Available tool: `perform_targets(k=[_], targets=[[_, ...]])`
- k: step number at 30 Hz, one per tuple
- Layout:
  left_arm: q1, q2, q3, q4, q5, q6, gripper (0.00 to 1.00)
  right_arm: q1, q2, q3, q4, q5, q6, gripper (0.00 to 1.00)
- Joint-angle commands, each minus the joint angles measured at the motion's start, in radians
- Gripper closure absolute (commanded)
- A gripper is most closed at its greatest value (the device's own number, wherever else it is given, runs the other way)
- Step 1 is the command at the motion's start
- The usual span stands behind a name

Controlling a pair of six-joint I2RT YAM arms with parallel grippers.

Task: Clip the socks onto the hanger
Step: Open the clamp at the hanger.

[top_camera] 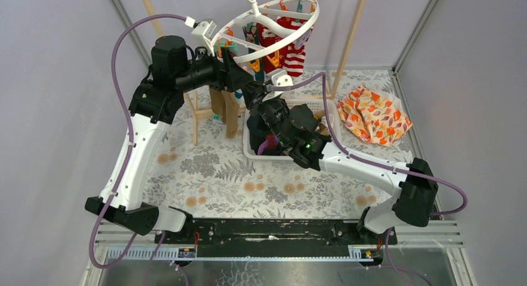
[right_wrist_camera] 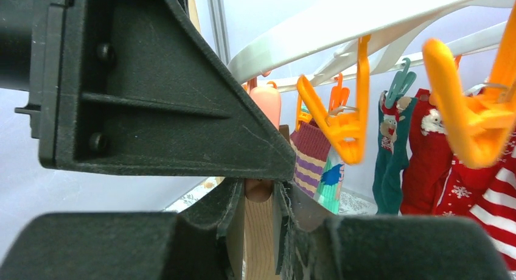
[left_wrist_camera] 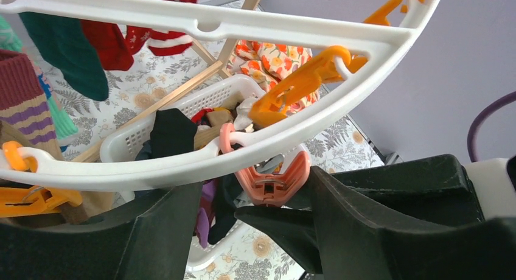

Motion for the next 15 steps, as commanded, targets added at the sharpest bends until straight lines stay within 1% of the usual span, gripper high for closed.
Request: perform_targets(k=[1, 5, 8, 10, 12, 15], targets=[[0.001, -0.02, -0.033, 0.219, -0.09, -0.007, 0.3, 0.06, 0.005, 0.041, -0.009, -0.067, -0.013, 1.0], [0.001, -0.038, -0.07, 0.277, -0.116, -0.029, 0.34, 0.06, 0.005, 0.044, -0.013, -0.072, -0.014, 1.0], [0.002, -0.036, -0.073, 0.301, -0.111, -0.048, 0.35, 0.061, 0.007, 0.045, -0.017, -0.077, -0.012, 1.0], [0.004, -0.035, -0.076, 0.312, -0.108, -0.06, 0.31, 0.061, 0.006, 0.045, -0.019, -0.077, -0.011, 1.0], [0.008, -0.037, -0.079, 0.326, -0.103, -0.071, 0.24, 0.061, 0.005, 0.045, -0.02, -0.077, -0.011, 1.0], [0.022, -0.038, -0.078, 0.348, -0.082, -0.093, 0.22, 0.061, 0.006, 0.046, -0.022, -0.079, -0.013, 1.0]])
